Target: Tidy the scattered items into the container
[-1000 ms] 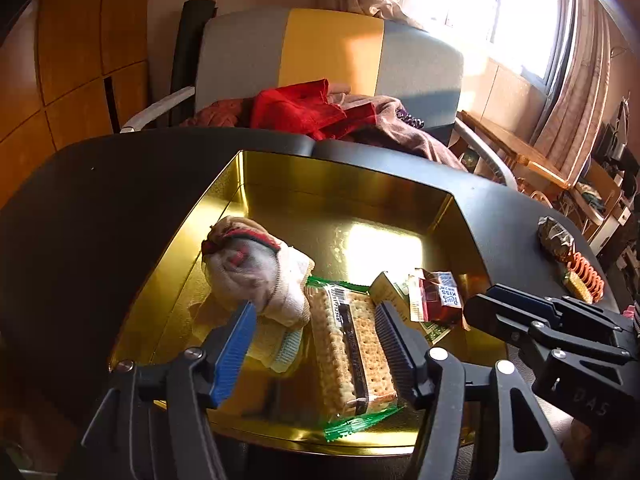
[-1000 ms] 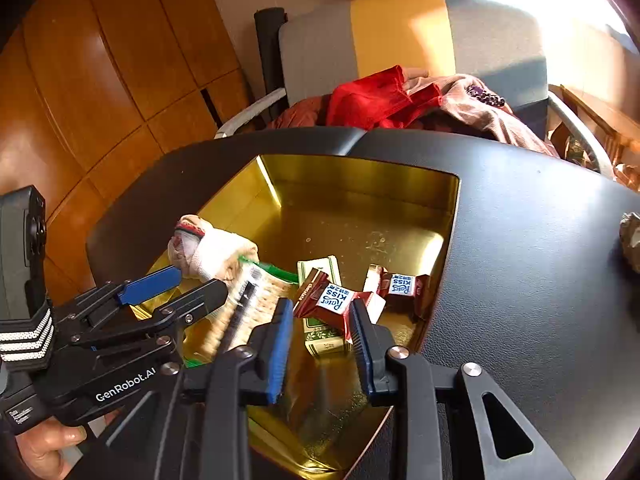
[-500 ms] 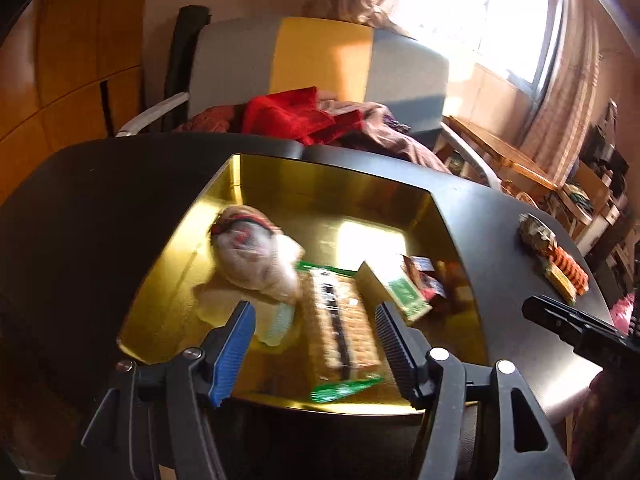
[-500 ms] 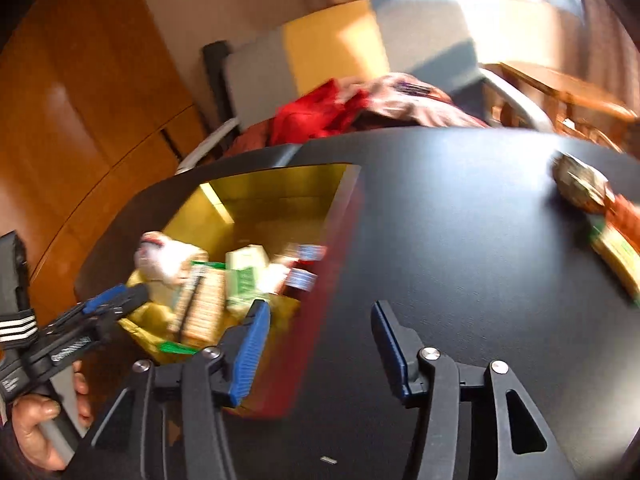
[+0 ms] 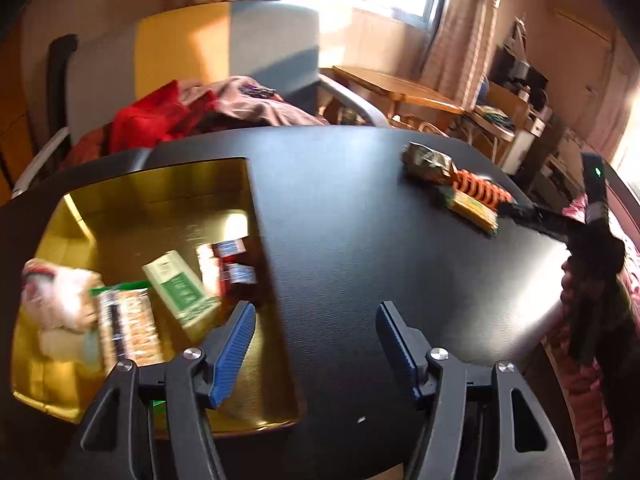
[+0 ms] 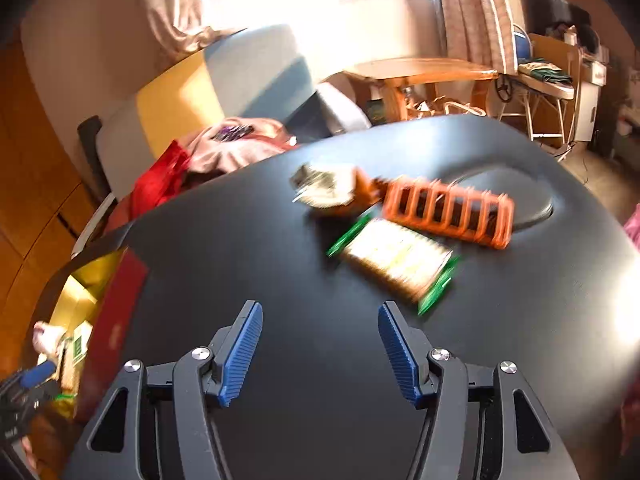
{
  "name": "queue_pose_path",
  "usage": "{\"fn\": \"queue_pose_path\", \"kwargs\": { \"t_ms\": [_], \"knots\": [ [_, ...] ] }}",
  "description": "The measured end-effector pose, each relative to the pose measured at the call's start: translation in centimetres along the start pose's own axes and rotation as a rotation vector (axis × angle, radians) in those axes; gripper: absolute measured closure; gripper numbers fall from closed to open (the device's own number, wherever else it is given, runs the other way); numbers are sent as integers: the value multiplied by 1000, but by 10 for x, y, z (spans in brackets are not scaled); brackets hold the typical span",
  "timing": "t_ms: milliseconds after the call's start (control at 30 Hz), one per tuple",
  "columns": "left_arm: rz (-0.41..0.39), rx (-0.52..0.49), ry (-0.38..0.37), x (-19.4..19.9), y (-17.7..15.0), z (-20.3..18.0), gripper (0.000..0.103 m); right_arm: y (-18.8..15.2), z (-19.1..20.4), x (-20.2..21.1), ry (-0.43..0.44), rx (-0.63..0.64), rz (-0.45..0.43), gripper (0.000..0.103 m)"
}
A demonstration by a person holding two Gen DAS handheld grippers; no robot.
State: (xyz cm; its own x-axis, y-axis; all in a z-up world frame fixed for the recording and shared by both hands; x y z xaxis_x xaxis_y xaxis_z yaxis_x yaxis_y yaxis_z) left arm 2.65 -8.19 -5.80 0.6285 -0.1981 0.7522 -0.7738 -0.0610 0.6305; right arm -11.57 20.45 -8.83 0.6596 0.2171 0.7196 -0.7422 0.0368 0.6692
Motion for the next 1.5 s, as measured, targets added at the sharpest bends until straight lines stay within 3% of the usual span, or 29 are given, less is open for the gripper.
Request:
{"fn": "queue_pose_path", "kwargs": {
  "t_ms": [267,433,533,667,700,800,967,1067,1267,1500],
  "knots": [
    [82,-82,-62,-41,11,-44,39,37,-40,-56,-37,15,68,41],
    [110,-107,-75,-61,18,-59,39,45,-41,-87,-13,48,128,41],
    [113,-106,-80,-70,26,-63,39,37,-29,-93,81,87,173,40],
    [123,-91,-84,-85,38,-65,39,11,3,-82,298,178,246,45],
    [124,-91,-83,-89,41,-66,39,11,2,-78,302,180,236,44],
    [124,-98,-86,-99,52,-70,39,17,-9,-66,268,162,180,43],
    [118,-169,-104,-120,72,-95,38,63,-63,-55,69,104,50,40],
    [115,-220,-114,-134,85,-111,38,87,-92,-63,-2,68,40,36],
    [131,-295,-96,-172,102,-135,38,105,-113,-102,-31,50,133,36],
    [187,-306,-111,-206,104,-143,39,96,-98,-109,95,116,208,36]
  ]
}}
Point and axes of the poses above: each gripper's, at about its wrist camera, not at the fingertips, and x roughly against the way its jaws point, z to its left, y to its top, the point moved 2 cm from there along -x, roughly the way its jaws point, and after that the axes turned 5 degrees about -y, right-handed, at the moved point
